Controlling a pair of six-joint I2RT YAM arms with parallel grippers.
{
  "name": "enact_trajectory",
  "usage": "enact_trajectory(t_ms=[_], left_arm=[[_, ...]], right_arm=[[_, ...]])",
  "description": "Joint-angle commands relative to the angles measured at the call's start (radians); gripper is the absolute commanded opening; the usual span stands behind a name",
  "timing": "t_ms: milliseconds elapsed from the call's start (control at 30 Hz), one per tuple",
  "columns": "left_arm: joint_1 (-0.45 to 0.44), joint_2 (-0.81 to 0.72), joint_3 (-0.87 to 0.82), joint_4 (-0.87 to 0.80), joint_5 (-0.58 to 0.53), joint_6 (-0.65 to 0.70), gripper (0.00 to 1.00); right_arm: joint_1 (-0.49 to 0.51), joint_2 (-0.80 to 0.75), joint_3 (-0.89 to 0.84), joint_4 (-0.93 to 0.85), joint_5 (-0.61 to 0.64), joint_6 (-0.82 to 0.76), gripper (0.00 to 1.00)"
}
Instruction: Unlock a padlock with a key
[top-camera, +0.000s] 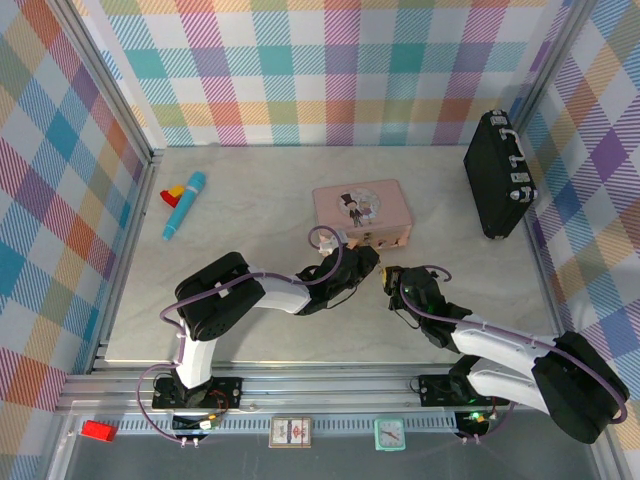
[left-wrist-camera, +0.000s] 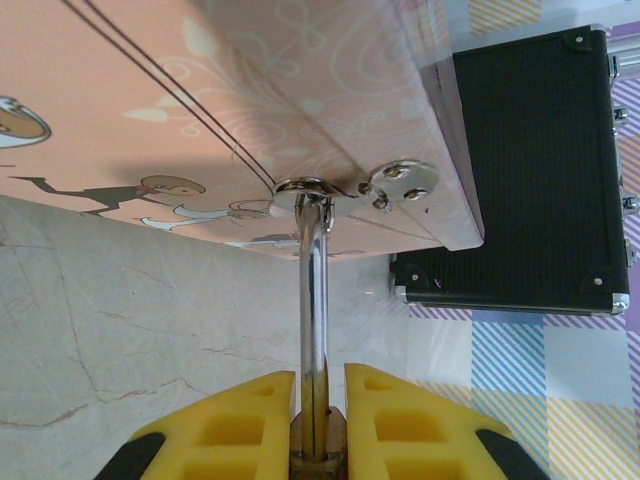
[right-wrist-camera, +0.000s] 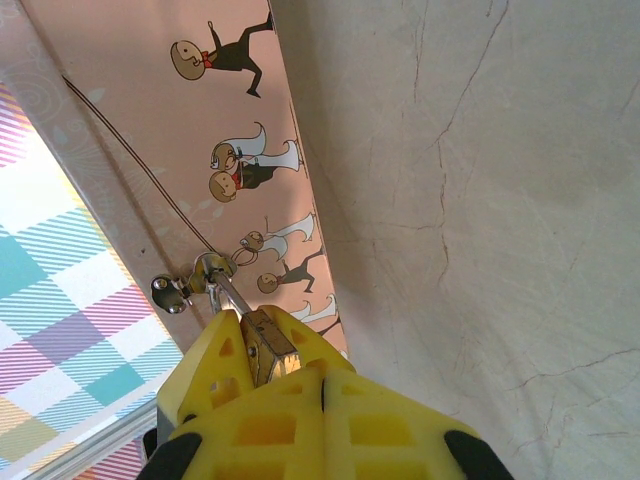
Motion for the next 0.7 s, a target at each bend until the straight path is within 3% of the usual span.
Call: enact_trajectory(t_ms=[0, 667], left_arm=[[-0.036, -0.015, 0.048, 0.126, 0.029, 0.015, 0.01], [-0.035, -0.017, 0.042, 0.126, 0.018, 0.013, 0.01]], right_arm=[[0.008, 0.007, 0.039, 0.049, -0.032, -0.018, 0.0], [0.025, -0.026, 0.049, 0.01, -0.055, -0.054, 0.0]])
